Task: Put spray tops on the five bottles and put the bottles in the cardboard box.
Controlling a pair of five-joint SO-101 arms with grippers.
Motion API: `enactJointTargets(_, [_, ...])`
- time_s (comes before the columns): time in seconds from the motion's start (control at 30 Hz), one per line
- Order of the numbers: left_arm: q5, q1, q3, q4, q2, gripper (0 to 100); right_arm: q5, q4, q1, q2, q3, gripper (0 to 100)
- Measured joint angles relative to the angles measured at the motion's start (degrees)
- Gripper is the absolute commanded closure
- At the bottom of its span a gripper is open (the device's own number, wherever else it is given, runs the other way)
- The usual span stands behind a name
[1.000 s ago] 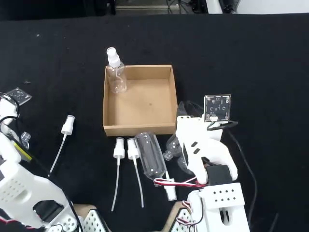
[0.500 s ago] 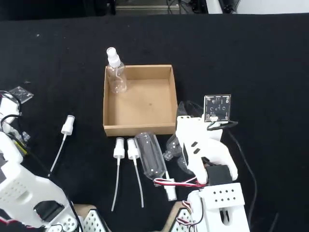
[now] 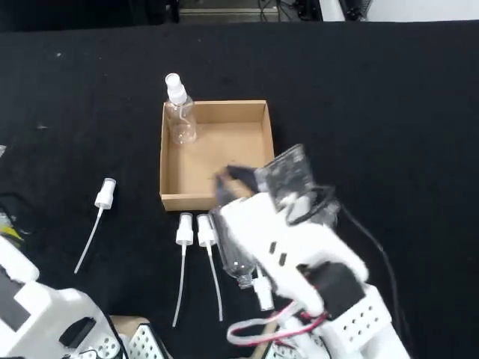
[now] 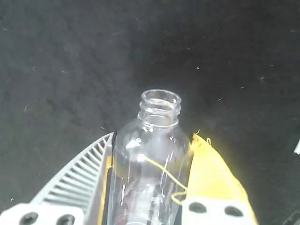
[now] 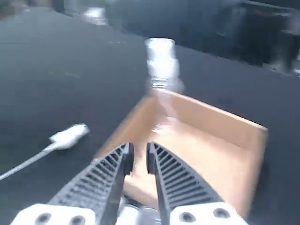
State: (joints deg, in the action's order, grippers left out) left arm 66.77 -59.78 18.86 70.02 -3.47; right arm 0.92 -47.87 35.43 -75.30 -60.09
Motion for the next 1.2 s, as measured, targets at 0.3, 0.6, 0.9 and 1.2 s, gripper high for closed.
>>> enactJointTargets(0.3, [-2.81, -7.47, 0.88, -2.73, -1.67, 97, 2.81, 18.99, 14.59, 22.15, 3.87, 94.6])
enactJointTargets(0.6, [-9.58, -15.74, 0.88, -4.48, -1.67, 97, 21.01, 23.38, 19.25, 56.09, 23.12, 89.7])
enactJointTargets(0.9, [-11.96, -17.93, 0.88, -7.74, -1.67, 97, 37.27, 23.47, 21.27, 84.31, 42.02, 79.9])
enactJointTargets(1.2, [-12.04, -17.93, 0.88, -7.74, -1.67, 97, 44.66, 23.47, 21.19, 100.66, 53.80, 80.2])
